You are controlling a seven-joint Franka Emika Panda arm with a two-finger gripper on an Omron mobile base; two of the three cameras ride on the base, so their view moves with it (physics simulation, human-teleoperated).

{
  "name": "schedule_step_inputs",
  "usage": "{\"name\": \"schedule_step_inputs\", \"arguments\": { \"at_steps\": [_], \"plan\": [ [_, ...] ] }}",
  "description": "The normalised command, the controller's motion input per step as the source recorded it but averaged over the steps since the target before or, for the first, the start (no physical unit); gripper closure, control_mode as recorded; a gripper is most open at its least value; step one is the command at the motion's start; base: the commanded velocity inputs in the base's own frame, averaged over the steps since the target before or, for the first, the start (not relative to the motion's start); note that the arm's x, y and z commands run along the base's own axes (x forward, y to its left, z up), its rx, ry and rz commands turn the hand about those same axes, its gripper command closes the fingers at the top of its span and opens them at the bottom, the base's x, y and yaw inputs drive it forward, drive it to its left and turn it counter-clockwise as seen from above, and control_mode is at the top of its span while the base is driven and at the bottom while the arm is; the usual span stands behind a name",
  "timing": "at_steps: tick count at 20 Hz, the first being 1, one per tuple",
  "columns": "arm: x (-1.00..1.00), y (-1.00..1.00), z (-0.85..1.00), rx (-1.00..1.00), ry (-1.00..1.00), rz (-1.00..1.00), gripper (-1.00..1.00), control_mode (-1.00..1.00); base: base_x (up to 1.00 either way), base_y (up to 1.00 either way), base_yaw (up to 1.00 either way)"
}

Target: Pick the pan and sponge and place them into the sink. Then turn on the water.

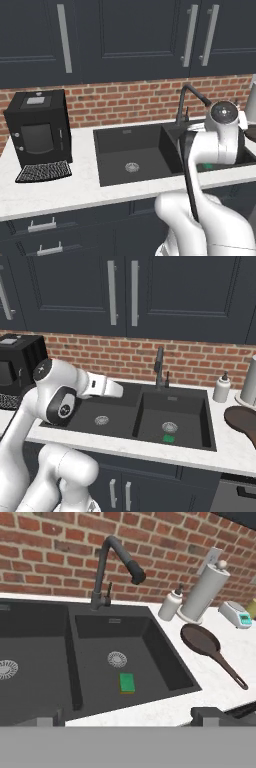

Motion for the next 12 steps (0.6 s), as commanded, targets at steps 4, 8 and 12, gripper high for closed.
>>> {"name": "schedule_step_inputs", "arguments": {
  "at_steps": [4, 8, 12],
  "plan": [
    [0.11, 0.21, 0.0, 0.05, 0.12, 0.0, -1.0, -1.0, 0.0, 0.0, 0.0],
    [0.21, 0.51, -0.02, 0.15, 0.07, 0.03, -1.0, -1.0, 0.0, 0.0, 0.0],
    [0.02, 0.52, 0.0, 0.25, 0.0, 0.09, -1.0, -1.0, 0.0, 0.0, 0.0]
  ]
}}
